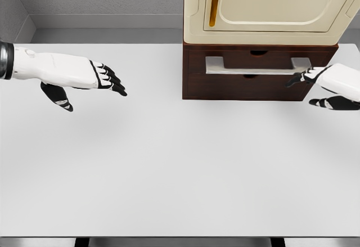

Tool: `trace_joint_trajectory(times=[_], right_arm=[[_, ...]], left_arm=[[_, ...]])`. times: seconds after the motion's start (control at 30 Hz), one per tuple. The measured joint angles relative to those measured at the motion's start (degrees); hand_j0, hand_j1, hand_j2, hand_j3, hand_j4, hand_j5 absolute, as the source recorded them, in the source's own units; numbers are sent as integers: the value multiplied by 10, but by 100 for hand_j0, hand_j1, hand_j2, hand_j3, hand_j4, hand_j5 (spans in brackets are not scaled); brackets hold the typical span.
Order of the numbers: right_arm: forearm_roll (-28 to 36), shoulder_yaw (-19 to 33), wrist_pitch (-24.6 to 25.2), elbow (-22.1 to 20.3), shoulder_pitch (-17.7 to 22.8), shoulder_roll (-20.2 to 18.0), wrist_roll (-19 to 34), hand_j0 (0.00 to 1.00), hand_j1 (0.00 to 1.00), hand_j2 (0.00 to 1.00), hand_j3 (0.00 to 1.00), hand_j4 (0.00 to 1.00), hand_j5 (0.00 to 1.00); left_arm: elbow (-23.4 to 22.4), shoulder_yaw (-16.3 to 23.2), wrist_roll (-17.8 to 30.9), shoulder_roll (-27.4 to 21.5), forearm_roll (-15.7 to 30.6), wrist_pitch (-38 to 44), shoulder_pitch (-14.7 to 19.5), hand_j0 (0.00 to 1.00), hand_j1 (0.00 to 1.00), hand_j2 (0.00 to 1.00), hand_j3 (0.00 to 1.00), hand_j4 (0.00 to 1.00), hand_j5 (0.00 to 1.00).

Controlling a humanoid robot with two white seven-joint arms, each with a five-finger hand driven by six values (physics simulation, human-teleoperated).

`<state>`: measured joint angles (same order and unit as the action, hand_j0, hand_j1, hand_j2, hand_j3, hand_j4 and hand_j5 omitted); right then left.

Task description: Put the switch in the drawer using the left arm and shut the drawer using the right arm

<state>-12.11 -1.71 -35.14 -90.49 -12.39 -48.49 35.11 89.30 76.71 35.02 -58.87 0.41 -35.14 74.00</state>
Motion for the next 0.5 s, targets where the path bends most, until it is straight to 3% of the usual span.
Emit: trace_joint_trajectory(times=[0.37, 0.4, 0.47, 0.5], right_arm=[[-4, 20, -1, -3, 46, -5, -1, 77, 77, 77, 77, 77, 77], [-6, 21, 0, -4, 52, -6, -1, 80, 80, 80, 80, 80, 80], [-15, 19, -1, -9, 69, -6, -1, 100, 100, 100, 100, 100, 100], [-21, 16, 0, -14, 70, -6, -1, 100, 100, 100, 100, 100, 100]], left_arm=[[3, -1, 0, -1, 3, 0, -11, 100, 100, 100, 100, 100, 100], [4, -3, 0, -2, 4, 0, -13, 100, 100, 100, 100, 100, 100], [4, -5, 0, -3, 5, 0, -14, 100, 100, 100, 100, 100, 100], [5, -6, 0, -3, 6, 0, -14, 100, 100, 100, 100, 100, 100]])
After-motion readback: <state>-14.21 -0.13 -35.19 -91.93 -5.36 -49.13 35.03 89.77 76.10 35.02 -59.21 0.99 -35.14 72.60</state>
